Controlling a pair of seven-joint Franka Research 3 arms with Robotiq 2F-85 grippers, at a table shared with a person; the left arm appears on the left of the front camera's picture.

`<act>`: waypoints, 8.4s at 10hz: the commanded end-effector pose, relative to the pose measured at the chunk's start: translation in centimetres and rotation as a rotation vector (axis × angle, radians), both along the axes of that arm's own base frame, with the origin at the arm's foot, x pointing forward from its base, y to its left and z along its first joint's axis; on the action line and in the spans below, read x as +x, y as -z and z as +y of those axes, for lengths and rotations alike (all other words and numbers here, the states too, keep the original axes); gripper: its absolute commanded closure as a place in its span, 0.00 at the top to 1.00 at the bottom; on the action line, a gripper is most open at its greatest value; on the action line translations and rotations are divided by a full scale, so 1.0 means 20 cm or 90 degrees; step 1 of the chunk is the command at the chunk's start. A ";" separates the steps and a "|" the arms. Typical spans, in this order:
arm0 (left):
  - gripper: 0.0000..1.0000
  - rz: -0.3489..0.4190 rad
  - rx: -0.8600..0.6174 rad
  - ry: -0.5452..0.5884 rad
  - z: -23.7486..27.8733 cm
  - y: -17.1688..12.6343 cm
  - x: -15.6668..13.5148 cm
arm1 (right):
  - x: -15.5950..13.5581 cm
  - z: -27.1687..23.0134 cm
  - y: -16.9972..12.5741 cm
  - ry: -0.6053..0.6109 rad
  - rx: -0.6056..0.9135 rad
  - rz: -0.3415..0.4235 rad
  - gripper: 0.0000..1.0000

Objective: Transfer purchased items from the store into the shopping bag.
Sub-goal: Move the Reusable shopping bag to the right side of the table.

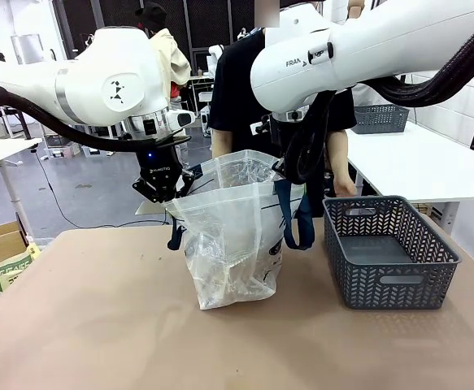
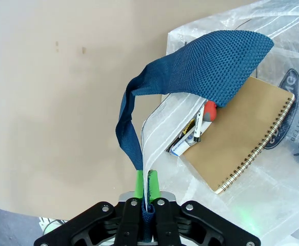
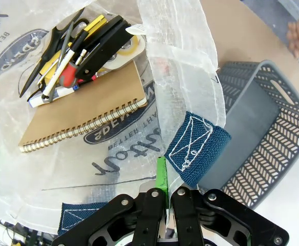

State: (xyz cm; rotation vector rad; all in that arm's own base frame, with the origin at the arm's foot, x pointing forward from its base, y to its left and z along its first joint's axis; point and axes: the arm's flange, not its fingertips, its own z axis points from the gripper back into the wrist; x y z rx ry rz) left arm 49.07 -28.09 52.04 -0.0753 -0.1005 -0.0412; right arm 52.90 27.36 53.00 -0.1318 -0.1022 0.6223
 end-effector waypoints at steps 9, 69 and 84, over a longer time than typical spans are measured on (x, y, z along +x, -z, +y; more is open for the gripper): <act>0.00 0.000 0.001 -0.001 0.01 0.00 0.00 | 0.00 0.00 0.01 0.003 -0.001 0.002 0.00; 1.00 -0.074 -0.231 0.091 -0.44 -0.05 -0.05 | 0.18 0.46 -0.01 0.236 0.236 -0.001 0.00; 0.00 -0.032 -0.111 0.045 -0.39 -0.11 -0.09 | 0.14 0.32 -0.02 0.208 0.271 0.023 0.00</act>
